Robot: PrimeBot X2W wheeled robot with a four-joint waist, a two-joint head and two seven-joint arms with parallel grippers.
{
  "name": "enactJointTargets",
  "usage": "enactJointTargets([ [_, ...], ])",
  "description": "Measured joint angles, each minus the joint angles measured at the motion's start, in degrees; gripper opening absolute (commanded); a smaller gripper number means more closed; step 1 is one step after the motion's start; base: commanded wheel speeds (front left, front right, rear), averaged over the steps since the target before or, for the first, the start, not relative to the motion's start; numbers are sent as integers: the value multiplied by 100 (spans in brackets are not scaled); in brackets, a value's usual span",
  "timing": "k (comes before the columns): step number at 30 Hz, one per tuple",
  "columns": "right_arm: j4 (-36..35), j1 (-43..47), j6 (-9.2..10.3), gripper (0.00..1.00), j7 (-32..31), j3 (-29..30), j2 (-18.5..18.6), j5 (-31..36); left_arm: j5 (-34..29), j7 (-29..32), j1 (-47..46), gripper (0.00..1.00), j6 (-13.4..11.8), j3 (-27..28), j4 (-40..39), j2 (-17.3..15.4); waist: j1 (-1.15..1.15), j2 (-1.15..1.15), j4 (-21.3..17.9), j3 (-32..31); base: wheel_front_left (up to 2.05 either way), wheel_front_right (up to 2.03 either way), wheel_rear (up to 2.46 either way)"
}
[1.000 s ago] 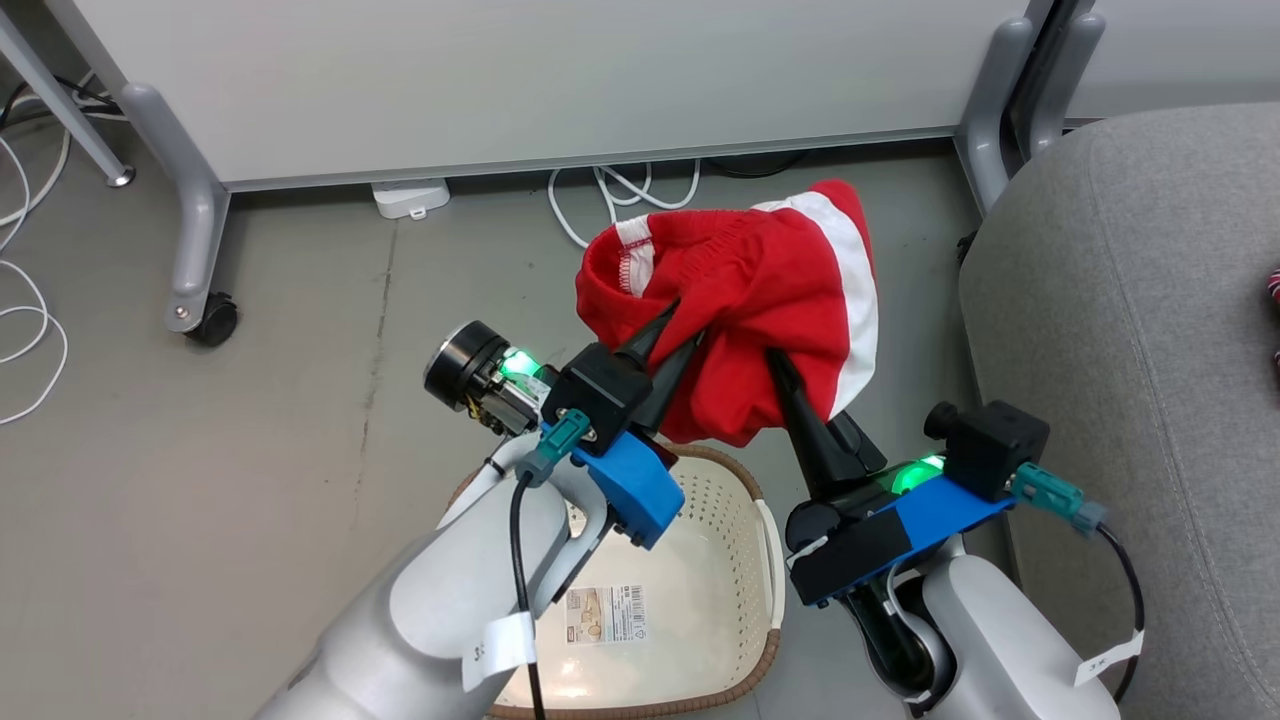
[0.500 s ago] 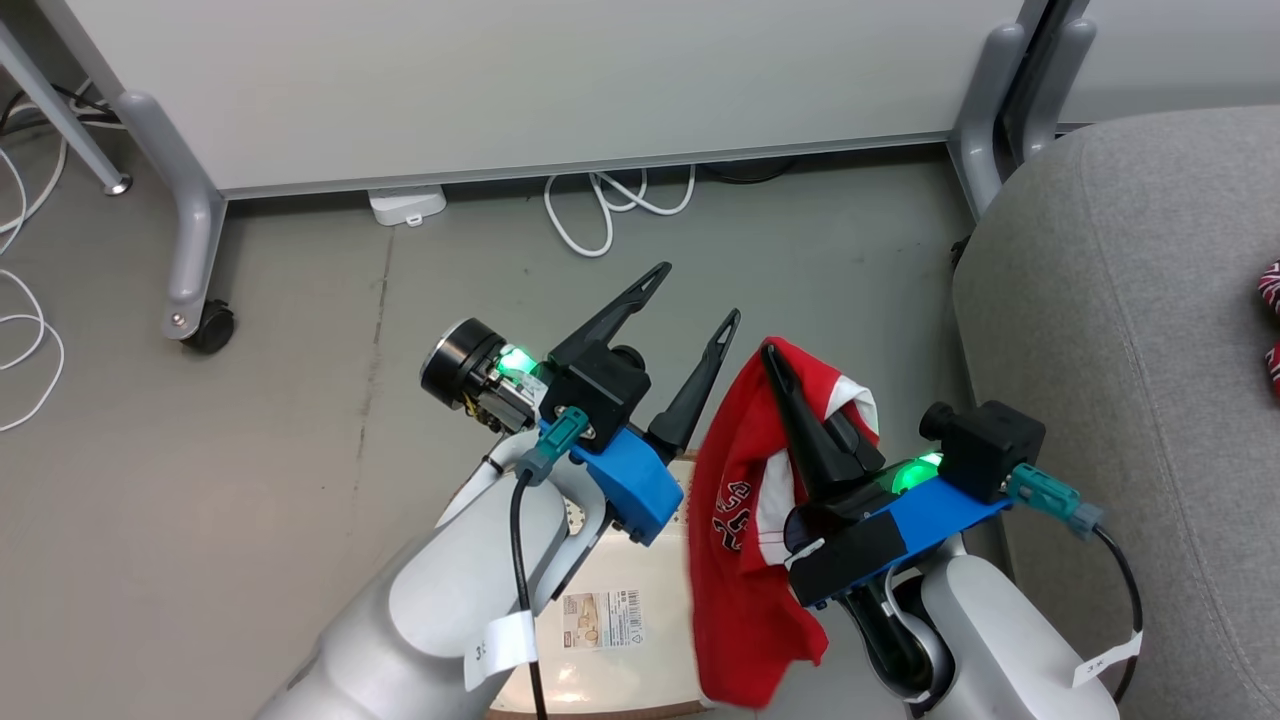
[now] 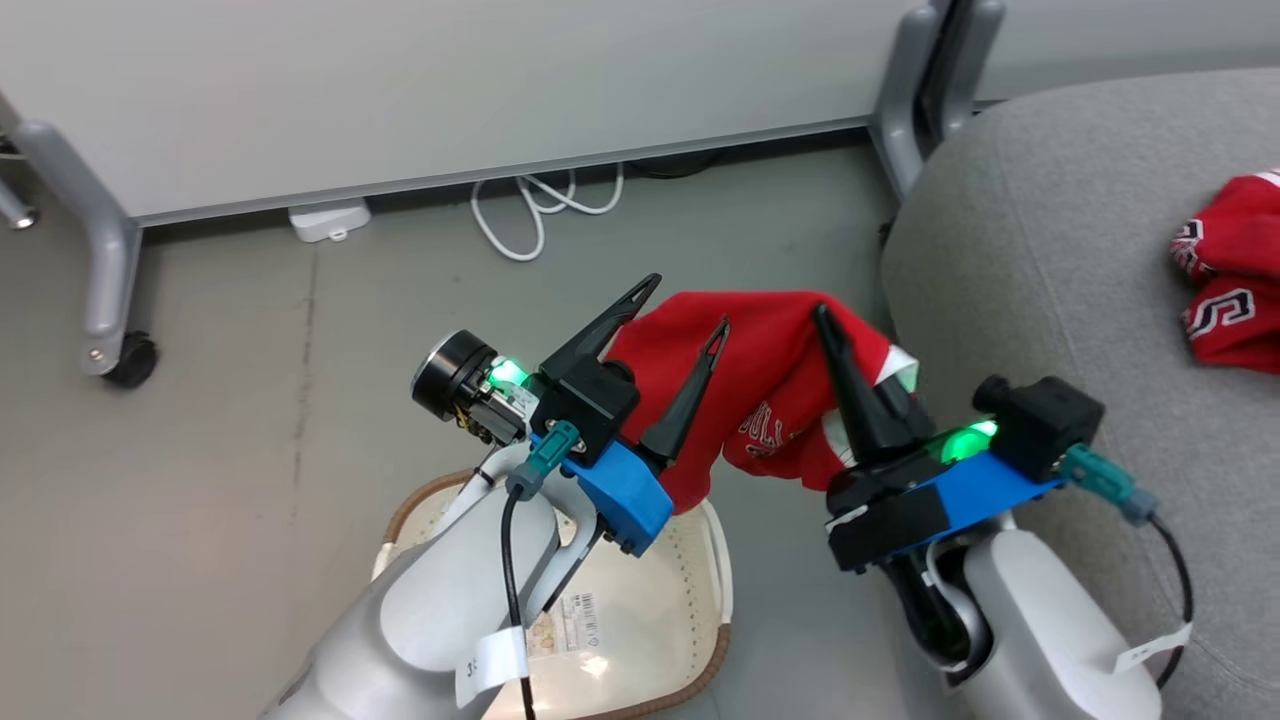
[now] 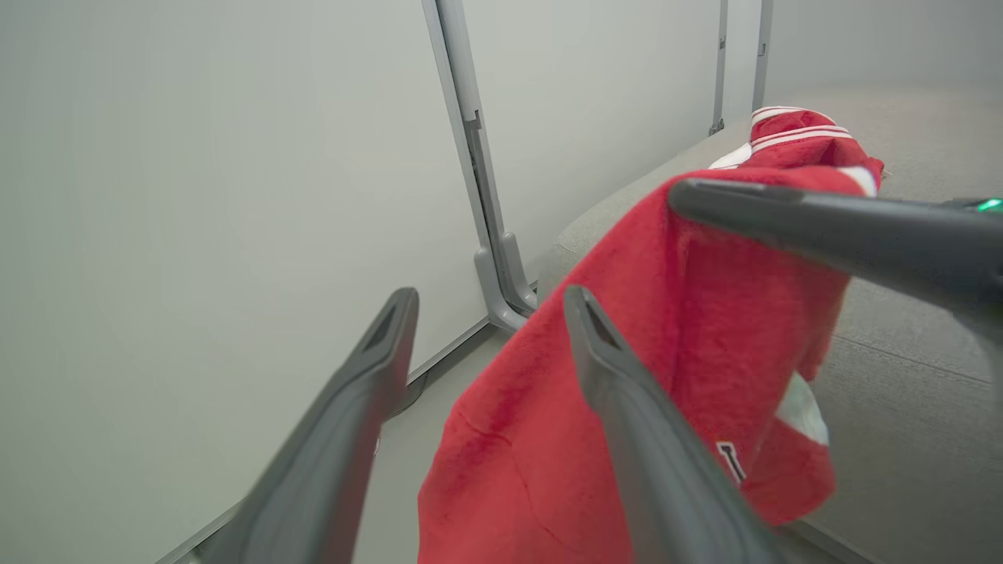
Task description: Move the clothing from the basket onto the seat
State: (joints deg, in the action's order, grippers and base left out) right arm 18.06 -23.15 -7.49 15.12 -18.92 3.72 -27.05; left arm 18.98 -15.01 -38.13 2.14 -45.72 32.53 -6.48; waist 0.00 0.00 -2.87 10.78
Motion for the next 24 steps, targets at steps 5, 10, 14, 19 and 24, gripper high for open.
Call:
enactJointTargets([
  [5, -146, -39, 0, 0, 0, 310, 172, 140, -45, -5, 25, 100, 27, -14, -35, -27, 0, 0, -276, 83, 0, 0, 0],
  [10, -315, -16, 0, 0, 0, 659, 335, 275, -87, -5, 55, 100, 42, -34, -70, -42, 0, 0, -590, 169, 0, 0, 0],
  [14, -461, 93, 0, 0, 1, 912, 433, 299, -102, -5, 57, 100, 66, -83, -71, -53, 0, 0, -853, 251, 0, 0, 0],
  [19, -584, 318, 1, 0, 0, 1149, 503, 346, -142, -5, 58, 100, 94, -146, -59, -49, 0, 0, -1186, 342, 0, 0, 0],
  [24, -684, 536, 0, 0, 0, 1377, 509, 382, -167, -5, 62, 100, 138, -236, -41, -36, -1, 0, -1505, 415, 0, 0, 0],
])
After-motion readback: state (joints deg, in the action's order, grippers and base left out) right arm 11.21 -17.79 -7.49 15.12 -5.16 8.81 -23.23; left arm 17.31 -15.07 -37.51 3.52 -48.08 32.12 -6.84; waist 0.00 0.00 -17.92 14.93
